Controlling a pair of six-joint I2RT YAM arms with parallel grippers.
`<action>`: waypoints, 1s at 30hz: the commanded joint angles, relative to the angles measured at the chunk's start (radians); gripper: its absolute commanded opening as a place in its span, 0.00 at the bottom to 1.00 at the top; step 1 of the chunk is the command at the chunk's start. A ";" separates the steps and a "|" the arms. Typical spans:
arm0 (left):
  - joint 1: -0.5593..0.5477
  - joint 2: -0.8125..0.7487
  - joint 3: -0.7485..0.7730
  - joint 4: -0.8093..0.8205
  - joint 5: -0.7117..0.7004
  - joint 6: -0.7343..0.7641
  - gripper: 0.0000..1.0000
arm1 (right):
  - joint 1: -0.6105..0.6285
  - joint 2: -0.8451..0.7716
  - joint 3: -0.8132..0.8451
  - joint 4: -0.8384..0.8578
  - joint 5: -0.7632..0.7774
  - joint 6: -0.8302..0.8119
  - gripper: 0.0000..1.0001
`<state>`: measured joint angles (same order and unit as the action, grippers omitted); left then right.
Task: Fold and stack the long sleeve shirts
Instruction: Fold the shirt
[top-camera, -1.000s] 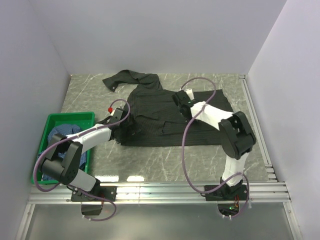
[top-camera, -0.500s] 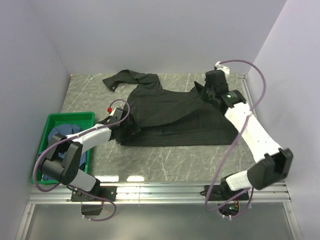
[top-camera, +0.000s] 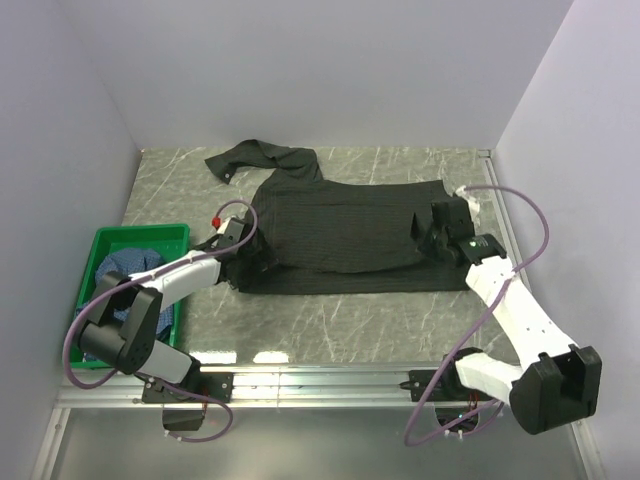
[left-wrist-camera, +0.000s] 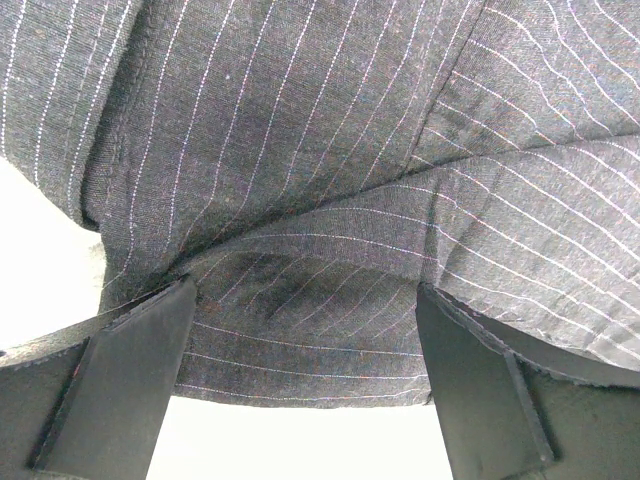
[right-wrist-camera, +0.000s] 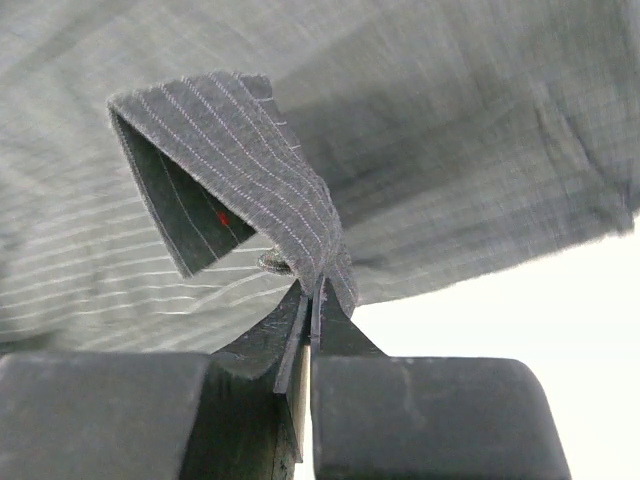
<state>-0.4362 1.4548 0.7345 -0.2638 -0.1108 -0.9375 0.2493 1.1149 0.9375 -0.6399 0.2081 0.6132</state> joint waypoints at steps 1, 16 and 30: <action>0.002 -0.017 -0.026 -0.048 -0.026 -0.004 0.99 | -0.036 -0.059 -0.072 0.068 -0.030 0.059 0.00; 0.001 -0.140 -0.078 0.020 -0.038 -0.035 0.99 | -0.094 -0.164 -0.017 -0.032 0.037 0.014 0.00; 0.002 -0.120 -0.095 0.044 -0.021 -0.049 0.99 | -0.198 -0.098 -0.279 0.196 0.068 -0.001 0.00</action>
<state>-0.4362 1.3262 0.6453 -0.2474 -0.1287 -0.9676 0.0864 0.9901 0.6884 -0.5652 0.2440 0.6277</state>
